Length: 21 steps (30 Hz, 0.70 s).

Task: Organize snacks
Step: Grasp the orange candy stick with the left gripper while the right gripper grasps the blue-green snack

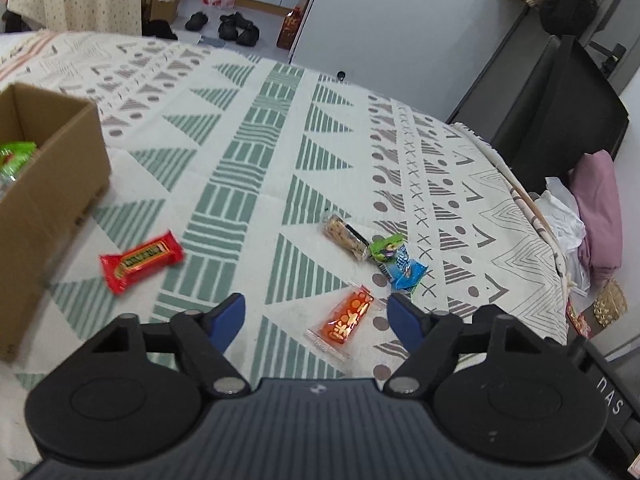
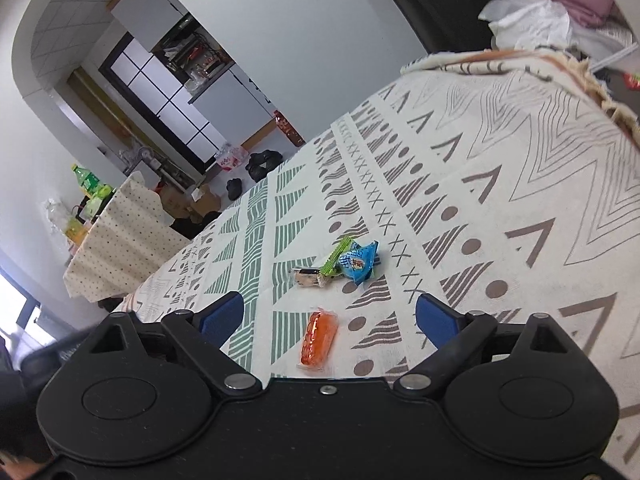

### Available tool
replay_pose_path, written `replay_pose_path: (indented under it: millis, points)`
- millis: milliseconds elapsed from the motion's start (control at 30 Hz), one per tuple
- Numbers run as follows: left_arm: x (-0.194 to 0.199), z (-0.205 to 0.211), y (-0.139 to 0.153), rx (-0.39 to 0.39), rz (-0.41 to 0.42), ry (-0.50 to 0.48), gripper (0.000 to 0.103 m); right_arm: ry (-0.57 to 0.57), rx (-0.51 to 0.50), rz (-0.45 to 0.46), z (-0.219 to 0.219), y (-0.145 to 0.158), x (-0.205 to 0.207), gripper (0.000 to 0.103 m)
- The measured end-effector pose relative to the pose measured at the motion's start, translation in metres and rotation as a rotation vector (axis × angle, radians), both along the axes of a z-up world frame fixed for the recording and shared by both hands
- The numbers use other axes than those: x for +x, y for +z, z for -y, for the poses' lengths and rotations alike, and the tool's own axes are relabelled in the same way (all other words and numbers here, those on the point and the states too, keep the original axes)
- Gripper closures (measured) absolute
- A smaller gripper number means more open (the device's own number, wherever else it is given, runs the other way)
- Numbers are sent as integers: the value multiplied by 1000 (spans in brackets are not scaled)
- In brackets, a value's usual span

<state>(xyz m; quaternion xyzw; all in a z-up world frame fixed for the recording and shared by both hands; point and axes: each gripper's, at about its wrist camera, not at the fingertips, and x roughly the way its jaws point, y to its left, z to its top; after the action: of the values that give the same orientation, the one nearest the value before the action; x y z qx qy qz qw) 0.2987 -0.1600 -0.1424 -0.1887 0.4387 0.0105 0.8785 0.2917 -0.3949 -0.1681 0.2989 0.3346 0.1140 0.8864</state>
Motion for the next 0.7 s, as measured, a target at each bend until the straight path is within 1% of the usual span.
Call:
replay_pose_path:
  millis: [100, 367, 400, 433, 467, 533, 633, 700]
  points:
    - [9, 6, -11, -15, -16, -5, 36, 10, 17, -17, 1, -8, 10, 12]
    - [33, 23, -45, -42, -69, -46, 47, 13, 72, -59, 6, -29, 42, 16]
    - [36, 26, -49, -38, -80, -56, 50, 13, 75, -68, 6, -32, 45, 17]
    - [40, 30, -53, -21, -100, -64, 57, 13, 78, -74, 6, -35, 48, 19]
    - [44, 34, -58, -7, -118, -66, 61, 15, 80, -78, 5, -37, 52, 20]
    - [47, 36, -61, 19, -115, -53, 72, 12, 82, -89, 5, -42, 59, 22]
    - [53, 34, -61, 17, -121, -27, 81, 9, 97, -112, 4, -51, 72, 27]
    - [55, 30, -61, 0, -119, -17, 83, 9, 100, -122, 3, -56, 80, 29]
